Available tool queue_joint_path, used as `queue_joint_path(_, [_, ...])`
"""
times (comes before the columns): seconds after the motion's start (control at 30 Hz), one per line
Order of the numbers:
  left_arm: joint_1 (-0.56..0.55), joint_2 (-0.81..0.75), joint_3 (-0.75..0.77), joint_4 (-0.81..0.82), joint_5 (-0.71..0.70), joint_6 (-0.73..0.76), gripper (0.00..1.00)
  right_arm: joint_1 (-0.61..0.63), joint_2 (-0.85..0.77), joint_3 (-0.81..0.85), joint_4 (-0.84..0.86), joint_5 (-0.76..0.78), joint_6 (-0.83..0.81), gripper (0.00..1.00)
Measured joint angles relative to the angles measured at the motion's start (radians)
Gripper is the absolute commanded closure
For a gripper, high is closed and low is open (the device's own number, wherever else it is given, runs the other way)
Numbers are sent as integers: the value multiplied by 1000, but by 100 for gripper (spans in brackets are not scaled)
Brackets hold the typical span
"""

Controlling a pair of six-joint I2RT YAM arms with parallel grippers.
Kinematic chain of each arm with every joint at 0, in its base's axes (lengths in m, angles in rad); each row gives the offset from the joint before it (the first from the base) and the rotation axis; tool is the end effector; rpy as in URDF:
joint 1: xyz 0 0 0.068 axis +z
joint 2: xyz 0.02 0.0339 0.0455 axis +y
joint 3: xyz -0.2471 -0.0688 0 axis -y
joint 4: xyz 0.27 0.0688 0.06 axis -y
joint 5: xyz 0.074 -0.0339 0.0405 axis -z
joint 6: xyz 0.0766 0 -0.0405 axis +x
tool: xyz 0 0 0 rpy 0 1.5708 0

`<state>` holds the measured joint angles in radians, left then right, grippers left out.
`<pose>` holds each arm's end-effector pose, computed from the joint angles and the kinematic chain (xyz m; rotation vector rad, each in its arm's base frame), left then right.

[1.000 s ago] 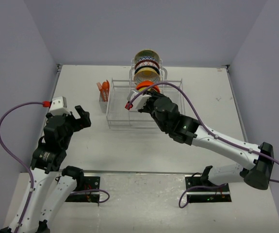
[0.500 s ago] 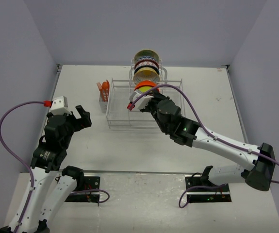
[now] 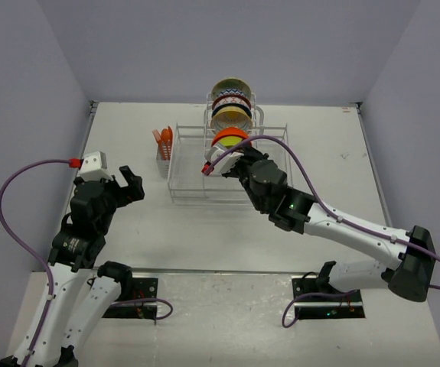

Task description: Unload the bowls from the dish rack

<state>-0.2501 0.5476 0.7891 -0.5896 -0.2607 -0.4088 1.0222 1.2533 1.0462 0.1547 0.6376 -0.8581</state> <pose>0.1948 -0.0294 0.3145 -0.3252 1.8836 -0.1955 0.2239 0.2789 0.3444 -0.9671 1.3082 -0.3899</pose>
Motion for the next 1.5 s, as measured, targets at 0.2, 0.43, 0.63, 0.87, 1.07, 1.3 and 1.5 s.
queue_joint_path(0.2, [0, 0, 0, 0, 0, 0, 0, 7, -2, -11, 22, 8, -19, 100])
queue_joint_path(0.43, [0, 1, 0, 0, 0, 0, 0, 12, -23, -33, 58, 18, -30, 100])
queue_joint_path(0.63, [0, 2, 0, 0, 0, 0, 0, 16, -47, -38, 74, 22, -32, 100])
queue_joint_path(0.87, [0, 5, 0, 0, 0, 0, 0, 18, -76, -39, 77, 17, -11, 100])
queue_joint_path(1.07, [0, 5, 0, 0, 0, 0, 0, 23, -156, -39, 55, -6, 34, 100])
queue_joint_path(1.3, [0, 5, 0, 0, -1, 0, 0, 24, -193, -39, 21, -27, 78, 100])
queue_joint_path(1.5, [0, 5, 0, 0, -1, 0, 0, -50, -233, -11, -68, -72, 215, 100])
